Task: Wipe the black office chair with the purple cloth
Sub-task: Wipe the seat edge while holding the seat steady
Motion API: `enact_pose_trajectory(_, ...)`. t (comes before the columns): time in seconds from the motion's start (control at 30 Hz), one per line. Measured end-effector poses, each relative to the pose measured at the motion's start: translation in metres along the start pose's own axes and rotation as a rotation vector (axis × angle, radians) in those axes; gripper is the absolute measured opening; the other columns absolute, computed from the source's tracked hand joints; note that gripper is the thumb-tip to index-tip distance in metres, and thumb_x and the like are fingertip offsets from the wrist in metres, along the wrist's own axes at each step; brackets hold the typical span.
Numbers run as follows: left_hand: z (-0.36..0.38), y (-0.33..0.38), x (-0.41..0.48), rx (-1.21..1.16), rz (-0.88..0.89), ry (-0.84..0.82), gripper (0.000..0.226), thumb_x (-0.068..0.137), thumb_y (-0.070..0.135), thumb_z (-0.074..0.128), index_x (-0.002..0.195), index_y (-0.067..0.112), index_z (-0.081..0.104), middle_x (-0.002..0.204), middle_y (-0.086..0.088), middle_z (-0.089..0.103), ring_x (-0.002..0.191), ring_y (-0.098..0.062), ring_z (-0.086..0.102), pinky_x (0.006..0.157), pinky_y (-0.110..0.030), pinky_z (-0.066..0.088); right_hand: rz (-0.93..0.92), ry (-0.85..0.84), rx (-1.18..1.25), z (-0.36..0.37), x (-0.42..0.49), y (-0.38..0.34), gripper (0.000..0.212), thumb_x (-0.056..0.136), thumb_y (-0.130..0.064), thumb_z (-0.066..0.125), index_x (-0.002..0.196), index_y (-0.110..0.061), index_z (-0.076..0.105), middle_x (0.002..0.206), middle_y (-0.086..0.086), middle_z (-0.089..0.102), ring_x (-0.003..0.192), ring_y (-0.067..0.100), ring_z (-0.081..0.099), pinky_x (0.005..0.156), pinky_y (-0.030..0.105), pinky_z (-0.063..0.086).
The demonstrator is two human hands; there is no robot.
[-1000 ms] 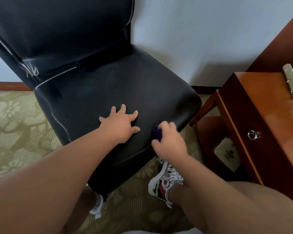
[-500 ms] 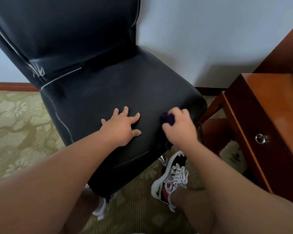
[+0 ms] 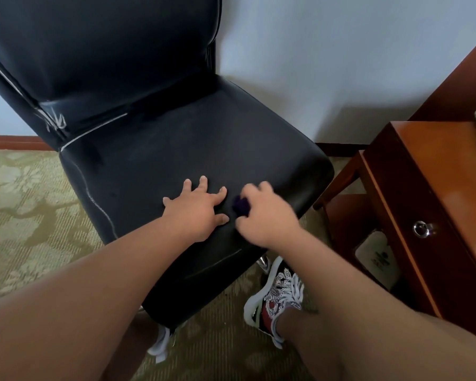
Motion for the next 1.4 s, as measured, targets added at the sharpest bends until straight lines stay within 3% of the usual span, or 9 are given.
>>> enact_pose_trajectory(0.1, 0.001, -0.003, 0.0, 0.004, 0.002, 0.021, 0.063, 0.102, 0.047, 0.044, 0.155, 0.049, 0.01, 0.168, 0.0, -0.007, 0.153, -0.033, -0.008, 0.112, -0.073, 0.019, -0.116, -0.037, -0.002, 0.015, -0.011, -0.029, 0.037, 0.082, -0.034, 0.061, 0.115, -0.022, 0.048, 0.103, -0.001, 0.037, 0.094, 0.031, 0.059, 0.069, 0.033, 0.04)
enact_pose_trajectory(0.2, 0.002, -0.004, -0.002, -0.014, 0.01, 0.016, 0.065, 0.101, 0.051, 0.045, 0.155, 0.049, 0.01, 0.168, 0.0, -0.008, 0.153, -0.032, -0.009, 0.113, -0.072, 0.016, -0.086, -0.006, 0.062, 0.01, -0.006, -0.021, 0.032, 0.082, -0.036, 0.063, 0.109, -0.026, 0.051, 0.104, -0.002, 0.04, 0.093, 0.029, 0.059, 0.072, 0.033, 0.042)
enact_pose_trajectory(0.37, 0.002, -0.006, -0.004, -0.024, 0.012, 0.003, 0.066, 0.1, 0.056, 0.044, 0.156, 0.048, 0.009, 0.168, 0.001, -0.01, 0.153, -0.03, -0.01, 0.115, -0.07, 0.015, 0.196, 0.213, 0.116, -0.033, 0.029, 0.054, 0.033, 0.082, -0.033, 0.063, 0.114, -0.027, 0.055, 0.113, 0.007, 0.043, 0.104, 0.039, 0.058, 0.092, 0.041, 0.049)
enact_pose_trajectory(0.5, 0.004, -0.003, -0.003, -0.008, 0.008, 0.011, 0.065, 0.101, 0.056, 0.041, 0.156, 0.047, 0.008, 0.167, 0.001, -0.01, 0.153, -0.03, -0.011, 0.115, -0.07, 0.016, 0.418, 0.217, 0.252, -0.046, 0.038, 0.119, 0.031, 0.087, -0.027, 0.058, 0.117, -0.027, 0.051, 0.115, 0.004, 0.034, 0.107, 0.038, 0.053, 0.096, 0.043, 0.049)
enact_pose_trajectory(0.83, 0.0, 0.014, 0.005, 0.065, -0.06, 0.018, 0.064, 0.102, 0.057, 0.037, 0.157, 0.045, 0.006, 0.167, -0.005, -0.009, 0.153, -0.037, -0.006, 0.109, -0.069, 0.026, 0.19, 0.029, 0.092, -0.008, -0.001, 0.05, 0.036, 0.083, -0.035, 0.062, 0.113, -0.026, 0.045, 0.111, 0.001, 0.038, 0.1, 0.035, 0.057, 0.085, 0.04, 0.049)
enact_pose_trajectory(1.1, -0.002, 0.028, 0.0, 0.041, -0.057, 0.024, 0.061, 0.104, 0.056, 0.031, 0.157, 0.045, 0.002, 0.167, -0.005, -0.011, 0.152, -0.04, -0.005, 0.111, -0.066, 0.024, 0.07, -0.103, 0.106, 0.028, -0.057, 0.004, 0.034, 0.087, -0.035, 0.06, 0.115, -0.029, 0.04, 0.107, -0.003, 0.038, 0.086, 0.021, 0.052, 0.07, 0.035, 0.046)
enact_pose_trajectory(1.23, -0.003, 0.025, -0.012, 0.102, 0.07, -0.026, 0.057, 0.107, 0.04, 0.036, 0.156, 0.047, 0.008, 0.168, -0.003, -0.009, 0.153, -0.036, -0.004, 0.117, -0.059, 0.021, 0.121, -0.069, 0.154, 0.017, -0.042, 0.02, 0.028, 0.087, -0.032, 0.06, 0.112, -0.031, 0.047, 0.107, -0.003, 0.04, 0.087, 0.022, 0.053, 0.075, 0.033, 0.044)
enact_pose_trajectory(1.4, 0.003, 0.012, -0.034, 0.113, 0.094, -0.063, 0.059, 0.107, 0.027, 0.04, 0.155, 0.048, 0.014, 0.168, -0.002, -0.007, 0.153, -0.033, -0.003, 0.12, -0.059, 0.012, 0.313, 0.125, 0.312, -0.004, -0.016, 0.057, 0.03, 0.089, -0.027, 0.059, 0.118, -0.024, 0.05, 0.113, 0.001, 0.039, 0.093, 0.026, 0.056, 0.085, 0.038, 0.05)
Point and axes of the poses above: each hand's wrist, its own x-axis towards the middle knuckle, its own z-axis out of the palm, y = z × x, the point moved 8 cm from there along x, towards the middle knuckle
